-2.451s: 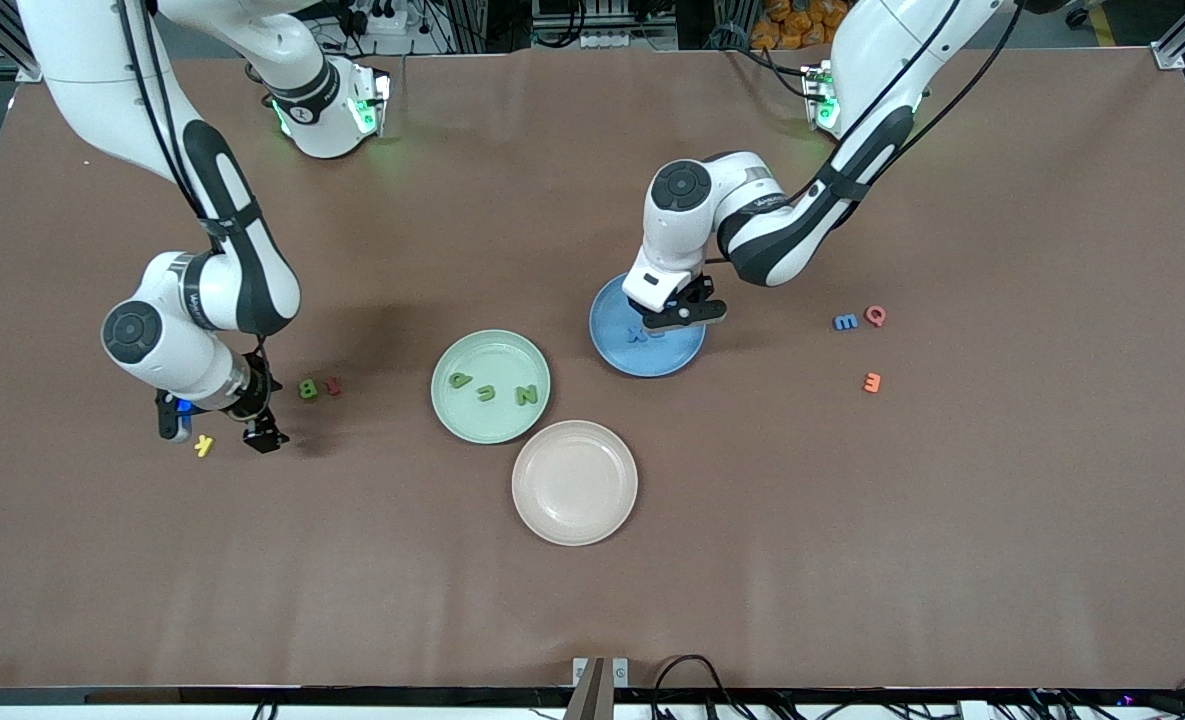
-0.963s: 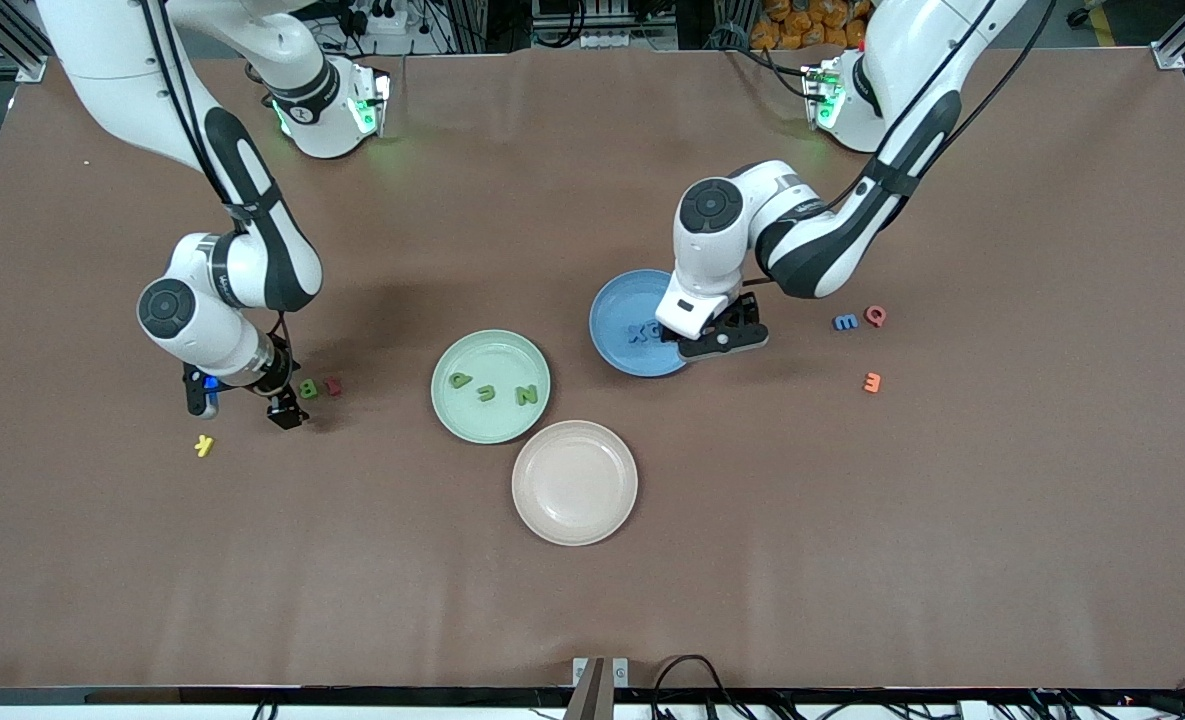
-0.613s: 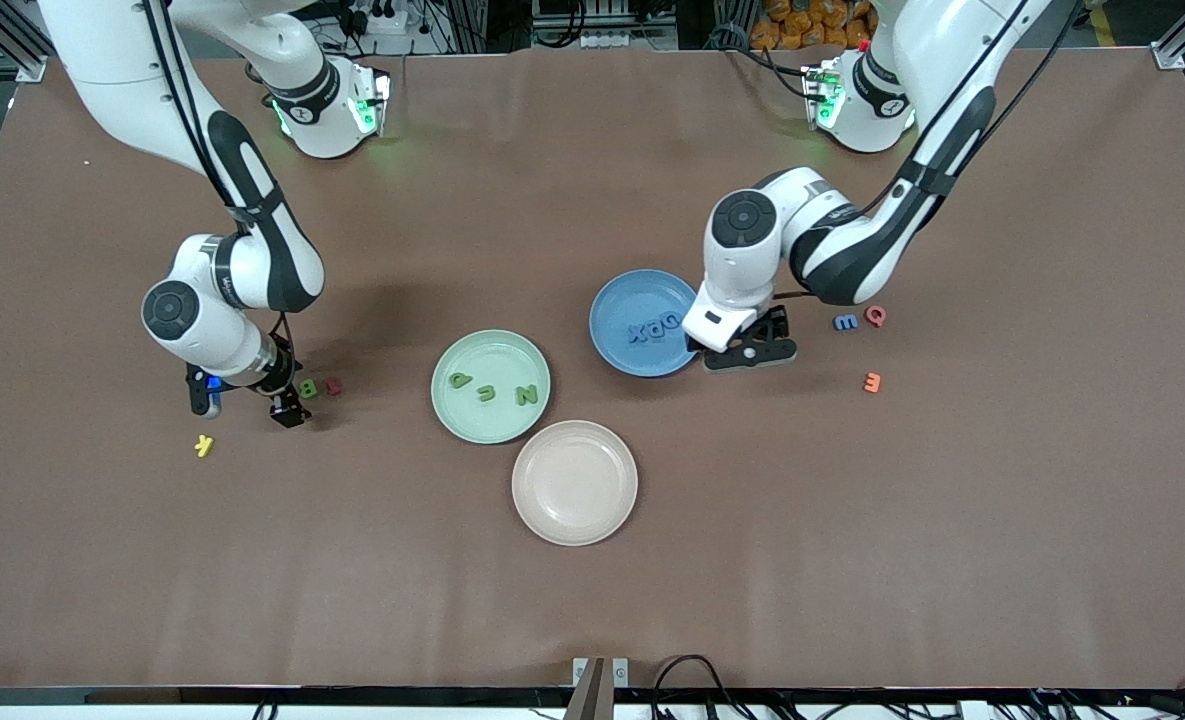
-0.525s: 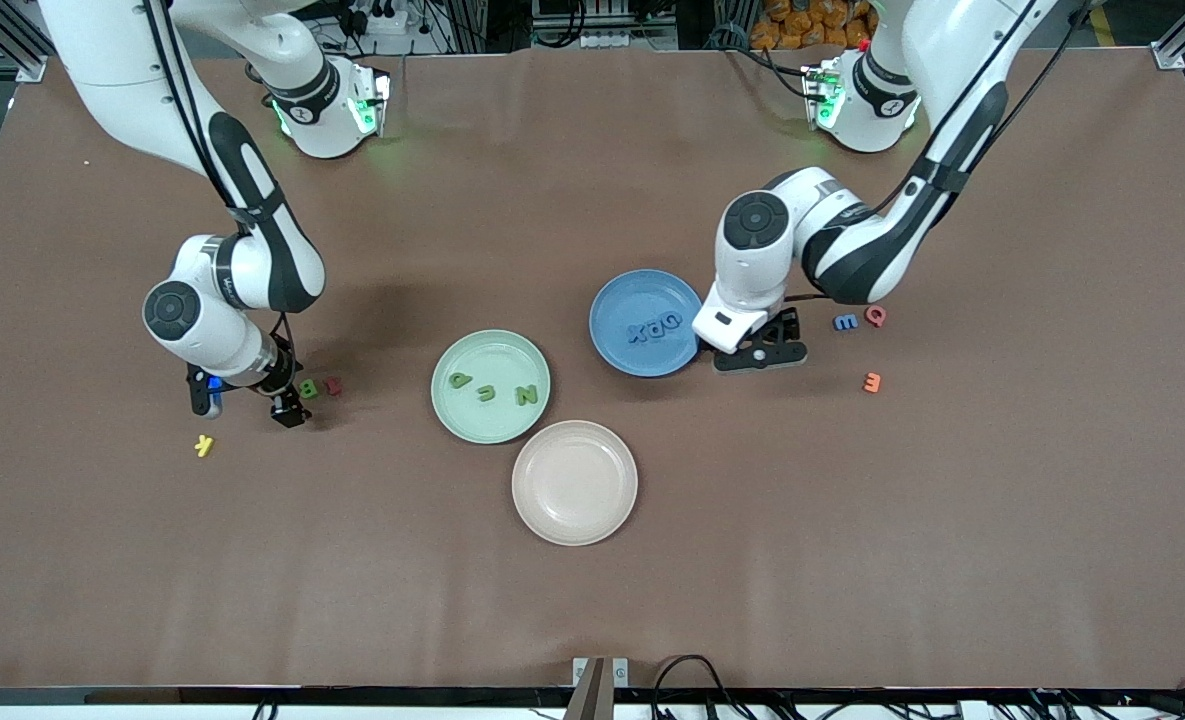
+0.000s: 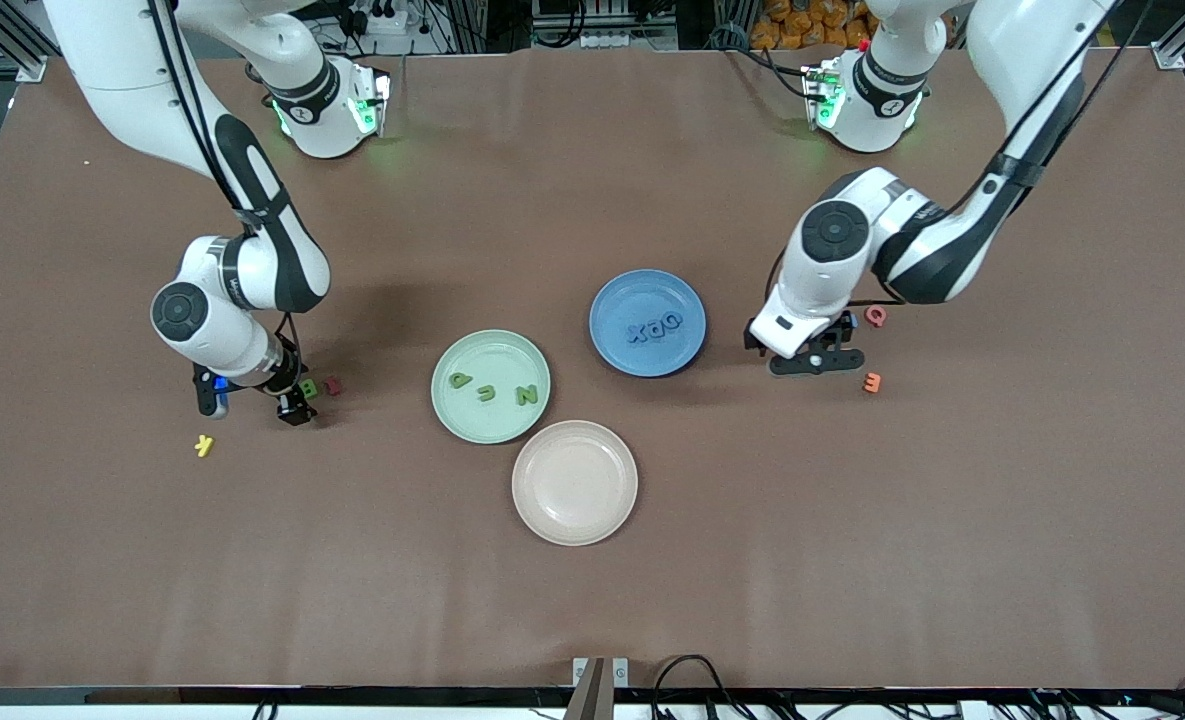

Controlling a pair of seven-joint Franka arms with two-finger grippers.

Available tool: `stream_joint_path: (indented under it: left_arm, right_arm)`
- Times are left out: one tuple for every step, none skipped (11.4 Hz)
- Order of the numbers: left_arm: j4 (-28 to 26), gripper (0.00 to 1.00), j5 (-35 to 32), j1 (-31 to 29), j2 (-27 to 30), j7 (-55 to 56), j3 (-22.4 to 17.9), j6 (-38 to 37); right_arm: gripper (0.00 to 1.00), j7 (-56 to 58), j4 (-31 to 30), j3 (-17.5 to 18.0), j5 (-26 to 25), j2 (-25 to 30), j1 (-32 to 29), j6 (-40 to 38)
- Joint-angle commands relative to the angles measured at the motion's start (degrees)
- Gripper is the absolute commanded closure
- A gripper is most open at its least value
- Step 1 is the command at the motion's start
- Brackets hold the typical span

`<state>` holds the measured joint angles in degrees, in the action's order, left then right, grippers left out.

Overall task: Sort letters by color into matching plates
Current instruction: 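Grasp green B with the right gripper while the left gripper returns to letters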

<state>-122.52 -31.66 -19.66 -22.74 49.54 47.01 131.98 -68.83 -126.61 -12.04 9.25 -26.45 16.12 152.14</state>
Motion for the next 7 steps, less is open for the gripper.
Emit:
stream_joint_path:
  left_arm:
    - [-3.2, 0.00, -0.4, -6.4, 1.6, -2.3, 4.8, 1.1]
    - [-3.9, 0.00, -0.4, -7.0, 1.7, -2.3, 4.8, 2.0]
    - [-5.0, 0.00, -0.4, -8.5, 1.7, -2.3, 4.9, 4.1]
    - [-5.9, 0.00, -0.4, -9.9, 1.7, -2.3, 5.7, 5.6]
    - [-6.0, 0.00, -0.4, -10.9, 1.7, -2.3, 6.4, 5.7]
    - [-6.0, 0.00, -0.4, -10.9, 1.6, -2.2, 6.5, 5.7]
    - [-6.1, 0.00, -0.3, -11.0, 1.4, -1.7, 6.5, 5.9]
  right_arm:
    - [0.28, 0.1, -0.4, 0.0, 0.5, 0.0, 0.6, 1.0]
    - [0.35, 0.1, -0.4, 0.0, 0.5, 0.0, 0.6, 0.9]
    - [0.43, 0.1, -0.4, 0.0, 0.5, 0.0, 0.6, 0.9]
    - [0.47, 0.1, -0.4, 0.0, 0.5, 0.0, 0.6, 1.0]
    - [0.50, 0.3, -0.4, 0.0, 0.5, 0.0, 0.6, 0.9]
    - [0.54, 0.3, -0.4, 0.0, 0.4, 0.0, 0.6, 0.9]
    - [0.56, 0.3, -0.4, 0.0, 0.4, 0.0, 0.6, 0.9]
